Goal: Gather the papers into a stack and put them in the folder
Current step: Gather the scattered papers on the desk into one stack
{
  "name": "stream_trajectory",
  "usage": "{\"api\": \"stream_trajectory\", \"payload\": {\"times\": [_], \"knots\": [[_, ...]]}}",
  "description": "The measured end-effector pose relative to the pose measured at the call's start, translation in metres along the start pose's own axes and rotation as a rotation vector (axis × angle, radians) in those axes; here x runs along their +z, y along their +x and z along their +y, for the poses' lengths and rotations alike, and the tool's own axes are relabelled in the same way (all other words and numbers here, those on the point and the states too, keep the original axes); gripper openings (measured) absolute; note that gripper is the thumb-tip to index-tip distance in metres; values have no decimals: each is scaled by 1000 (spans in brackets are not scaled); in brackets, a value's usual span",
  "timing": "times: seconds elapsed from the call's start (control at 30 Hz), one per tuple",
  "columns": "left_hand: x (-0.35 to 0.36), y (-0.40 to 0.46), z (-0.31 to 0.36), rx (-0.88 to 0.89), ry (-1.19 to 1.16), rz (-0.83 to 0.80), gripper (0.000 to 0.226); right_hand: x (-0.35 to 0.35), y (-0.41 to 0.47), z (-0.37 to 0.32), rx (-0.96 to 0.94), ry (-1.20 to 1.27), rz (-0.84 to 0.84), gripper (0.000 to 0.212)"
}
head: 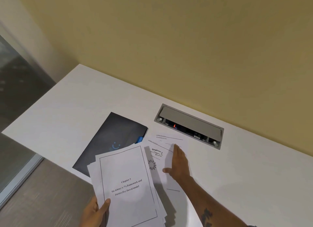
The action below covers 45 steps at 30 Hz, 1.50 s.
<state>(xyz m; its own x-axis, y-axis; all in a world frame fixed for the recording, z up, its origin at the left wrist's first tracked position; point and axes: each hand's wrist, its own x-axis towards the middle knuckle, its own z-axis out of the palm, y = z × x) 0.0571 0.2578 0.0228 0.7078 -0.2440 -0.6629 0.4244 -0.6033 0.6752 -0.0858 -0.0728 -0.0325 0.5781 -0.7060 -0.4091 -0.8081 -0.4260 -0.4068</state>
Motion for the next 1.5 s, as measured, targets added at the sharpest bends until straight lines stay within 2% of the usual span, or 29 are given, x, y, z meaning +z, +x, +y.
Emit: {"api": "stream_trajectory", "payload": {"times": [0.13,0.27,0.43,0.57,0.63,0.67,0.77,0.8,0.9,1.07,1.17,1.37,1.5], "knots": [[-2,3,3,-30,-21,-21,30,1,-2,-9,3,94,8,134],[-3,6,9,-52,-59,-40,29,4,-6,-18,63,348,-7,132],[-8,13,6,-81,-89,-67,31,4,-18,-25,184,524,111,135],[-10,18,3,-78,-101,-77,29,5,-24,-21,278,655,138,135],[-8,15,10,-53,-95,-65,30,6,-26,-19,333,732,141,124],[-8,15,11,-43,-92,-63,29,7,-28,-17,353,730,148,112],[-8,16,15,-33,-111,-82,26,7,-34,-12,373,575,195,53],[-9,18,16,-27,-120,-91,25,6,-38,-11,394,517,214,40],[-4,9,36,-2,-150,-97,24,-6,-48,-7,387,492,300,27],[-2,11,56,74,-174,-163,22,-48,-60,2,310,820,328,23],[0,16,67,85,-171,-216,25,-75,-66,7,295,938,258,21],[14,13,91,139,-143,-346,25,-96,-64,1,262,1007,-49,14],[19,18,93,104,-77,-420,30,-95,-64,-15,214,1033,-200,19]]}}
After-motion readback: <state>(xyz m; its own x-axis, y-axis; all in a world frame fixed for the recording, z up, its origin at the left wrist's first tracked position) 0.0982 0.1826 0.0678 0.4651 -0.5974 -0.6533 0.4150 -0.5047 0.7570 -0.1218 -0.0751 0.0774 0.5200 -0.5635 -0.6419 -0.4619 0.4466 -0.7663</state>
